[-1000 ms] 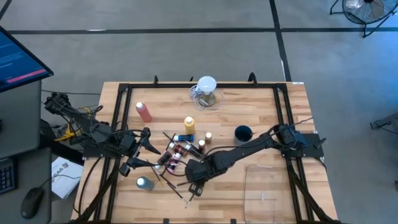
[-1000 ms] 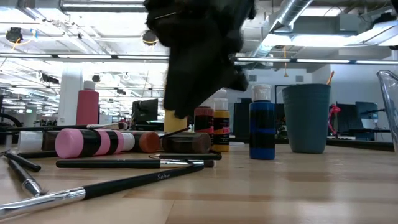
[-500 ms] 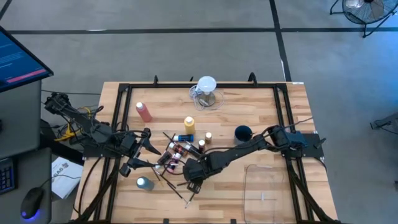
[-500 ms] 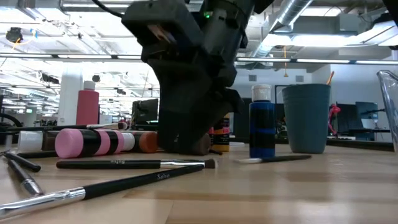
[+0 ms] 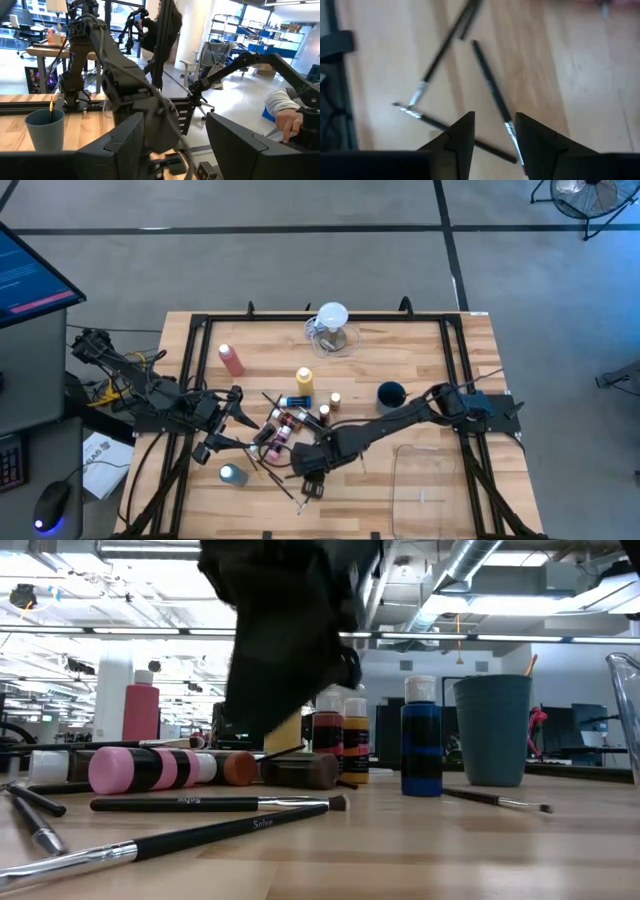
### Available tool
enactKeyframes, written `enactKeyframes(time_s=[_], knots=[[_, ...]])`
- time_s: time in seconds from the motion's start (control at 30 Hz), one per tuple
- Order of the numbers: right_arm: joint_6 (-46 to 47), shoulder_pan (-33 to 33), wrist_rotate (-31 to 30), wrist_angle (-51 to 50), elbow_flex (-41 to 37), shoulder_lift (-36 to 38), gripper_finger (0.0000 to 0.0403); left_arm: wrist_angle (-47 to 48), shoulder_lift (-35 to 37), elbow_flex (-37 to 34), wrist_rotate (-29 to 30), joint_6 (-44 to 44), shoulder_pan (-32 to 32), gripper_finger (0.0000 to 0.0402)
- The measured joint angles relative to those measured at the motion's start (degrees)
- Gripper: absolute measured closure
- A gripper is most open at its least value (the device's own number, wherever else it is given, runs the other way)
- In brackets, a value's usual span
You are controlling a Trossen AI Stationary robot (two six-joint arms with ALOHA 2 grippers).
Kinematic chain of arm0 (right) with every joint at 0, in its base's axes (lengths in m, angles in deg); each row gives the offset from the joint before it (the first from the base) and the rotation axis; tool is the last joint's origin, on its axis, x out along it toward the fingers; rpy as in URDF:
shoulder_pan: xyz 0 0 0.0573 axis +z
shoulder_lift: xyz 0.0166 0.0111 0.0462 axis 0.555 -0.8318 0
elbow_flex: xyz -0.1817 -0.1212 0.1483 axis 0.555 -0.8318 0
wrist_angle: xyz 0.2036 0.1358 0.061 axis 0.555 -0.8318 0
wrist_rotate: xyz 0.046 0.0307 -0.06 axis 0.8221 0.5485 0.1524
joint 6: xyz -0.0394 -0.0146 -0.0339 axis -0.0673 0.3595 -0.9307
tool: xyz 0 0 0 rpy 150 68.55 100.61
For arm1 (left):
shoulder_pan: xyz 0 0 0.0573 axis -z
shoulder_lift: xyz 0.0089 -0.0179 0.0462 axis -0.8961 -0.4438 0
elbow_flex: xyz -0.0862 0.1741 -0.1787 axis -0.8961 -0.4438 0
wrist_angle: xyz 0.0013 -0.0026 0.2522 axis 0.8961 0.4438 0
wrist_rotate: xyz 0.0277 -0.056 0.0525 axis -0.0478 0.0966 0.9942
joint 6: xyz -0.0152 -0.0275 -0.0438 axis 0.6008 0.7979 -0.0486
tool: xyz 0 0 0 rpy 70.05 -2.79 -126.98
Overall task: Pick & Place Paint Supplies
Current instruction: Put the black silver paintbrush into the blue cup
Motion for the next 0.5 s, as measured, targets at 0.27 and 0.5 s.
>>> enactKeyframes(time_s=[0.27, 0.5], knots=[[-6.34, 1.67, -2.08, -11.16, 1.03, 0.02, 0.0278, 0.00, 0.00, -0.02, 0.02, 0.02, 0.00, 0.0198], [-6.51, 1.65, -4.84, -11.88, 1.01, 0.02, 0.0275, -0.24, 0.00, -0.05, 0.04, 0.02, 0.00, 0.0198]])
